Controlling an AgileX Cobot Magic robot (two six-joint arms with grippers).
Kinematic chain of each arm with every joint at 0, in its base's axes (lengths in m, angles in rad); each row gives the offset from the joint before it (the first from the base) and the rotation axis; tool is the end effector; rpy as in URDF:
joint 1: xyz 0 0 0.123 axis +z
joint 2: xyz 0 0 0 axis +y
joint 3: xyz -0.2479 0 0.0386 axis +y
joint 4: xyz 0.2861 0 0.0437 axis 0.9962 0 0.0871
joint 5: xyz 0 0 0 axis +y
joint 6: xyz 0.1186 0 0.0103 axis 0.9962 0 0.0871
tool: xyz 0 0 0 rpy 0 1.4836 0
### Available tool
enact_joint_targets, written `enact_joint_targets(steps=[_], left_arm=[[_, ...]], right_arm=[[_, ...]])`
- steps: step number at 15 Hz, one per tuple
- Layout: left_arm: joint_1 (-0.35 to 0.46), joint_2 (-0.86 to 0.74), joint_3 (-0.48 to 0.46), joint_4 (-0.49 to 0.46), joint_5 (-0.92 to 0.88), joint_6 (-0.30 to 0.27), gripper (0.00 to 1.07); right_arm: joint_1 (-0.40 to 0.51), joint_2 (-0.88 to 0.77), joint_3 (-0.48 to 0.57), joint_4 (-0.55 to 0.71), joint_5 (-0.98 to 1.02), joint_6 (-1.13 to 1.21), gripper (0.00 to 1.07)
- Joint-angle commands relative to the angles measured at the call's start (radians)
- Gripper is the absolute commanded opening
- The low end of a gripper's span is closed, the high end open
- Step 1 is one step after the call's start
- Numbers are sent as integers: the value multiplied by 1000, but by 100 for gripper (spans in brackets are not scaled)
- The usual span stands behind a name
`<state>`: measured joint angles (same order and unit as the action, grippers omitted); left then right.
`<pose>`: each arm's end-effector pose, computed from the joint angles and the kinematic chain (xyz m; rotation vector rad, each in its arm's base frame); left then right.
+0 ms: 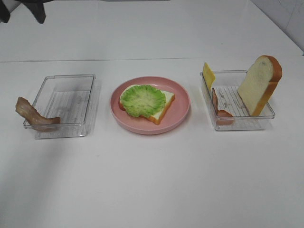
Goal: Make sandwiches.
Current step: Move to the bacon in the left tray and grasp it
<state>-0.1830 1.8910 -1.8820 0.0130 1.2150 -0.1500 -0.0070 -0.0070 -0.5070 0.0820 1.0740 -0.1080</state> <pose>0.4439 -0.0807 0.2792 0.0472 2.7099 -0.0814 0.0853 0.0080 0.2846 -0.1081 2.0381 0.0261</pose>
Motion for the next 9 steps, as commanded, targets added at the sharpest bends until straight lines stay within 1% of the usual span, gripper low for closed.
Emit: enact_joint_targets(steps=[1,3,5,6,8,9], left_arm=[[0,-103,137,30,74,-15,68],[10,-151,236,44,74,-20,68],[60,-161,321,44,74,-49,68],[102,-161,379,39,69,-58,68],[136,-161,453,34,17,-58,68],[140,-161,488,26,-28,-58,68]], right_arm=[[-4,-9,1,2,-11,-6,74],[-4,-9,1,2,-11,-6,74],[-4,-9,1,2,-11,-6,74],[-4,-9,1,2,-11,-6,74],[-4,-9,1,2,-11,-6,74],[-4,-9,1,2,-11,-6,74]])
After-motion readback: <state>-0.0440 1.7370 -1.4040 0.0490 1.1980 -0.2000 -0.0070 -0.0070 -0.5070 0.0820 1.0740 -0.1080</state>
